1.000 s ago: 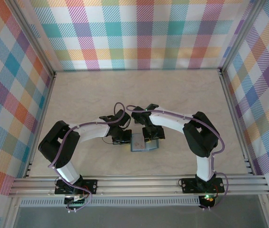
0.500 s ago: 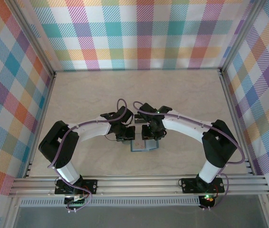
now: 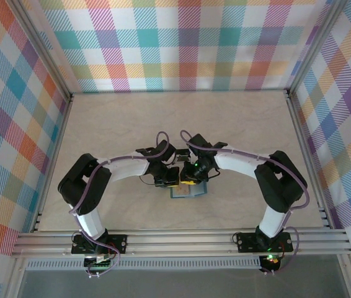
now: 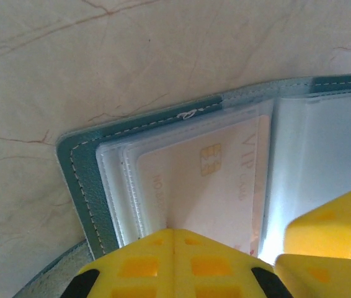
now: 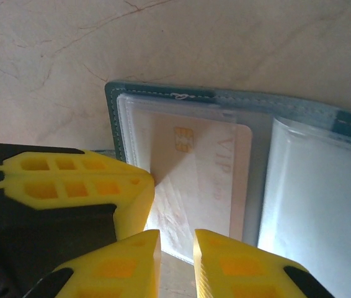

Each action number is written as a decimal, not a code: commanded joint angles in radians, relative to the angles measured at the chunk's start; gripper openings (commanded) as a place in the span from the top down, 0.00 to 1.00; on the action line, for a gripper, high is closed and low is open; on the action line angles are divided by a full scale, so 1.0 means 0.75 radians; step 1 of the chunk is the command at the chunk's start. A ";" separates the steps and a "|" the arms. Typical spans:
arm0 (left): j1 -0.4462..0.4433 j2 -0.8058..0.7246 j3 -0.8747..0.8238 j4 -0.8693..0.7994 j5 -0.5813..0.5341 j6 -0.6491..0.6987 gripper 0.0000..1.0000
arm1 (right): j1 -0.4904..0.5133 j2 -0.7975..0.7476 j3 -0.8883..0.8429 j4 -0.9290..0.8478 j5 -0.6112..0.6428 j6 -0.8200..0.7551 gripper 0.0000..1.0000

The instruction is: Take the credit cards out of the card holder

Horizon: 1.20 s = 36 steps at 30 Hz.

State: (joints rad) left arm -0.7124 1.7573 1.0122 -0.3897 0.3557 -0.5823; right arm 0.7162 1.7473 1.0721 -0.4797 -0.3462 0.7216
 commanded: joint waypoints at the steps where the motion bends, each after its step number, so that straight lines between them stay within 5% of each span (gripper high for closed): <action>1: -0.010 0.020 0.019 -0.046 -0.026 0.020 1.00 | -0.010 0.044 0.002 0.031 -0.043 -0.006 0.78; 22: -0.011 -0.028 -0.007 -0.064 -0.049 0.007 1.00 | -0.009 0.073 0.031 -0.127 0.179 -0.068 0.69; 36: -0.015 -0.040 0.041 -0.091 -0.038 0.009 1.00 | -0.012 -0.007 0.023 -0.104 0.124 -0.057 0.62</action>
State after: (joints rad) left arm -0.7132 1.7565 1.0138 -0.3985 0.3397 -0.5827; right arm 0.7128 1.7752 1.0885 -0.5430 -0.2440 0.6872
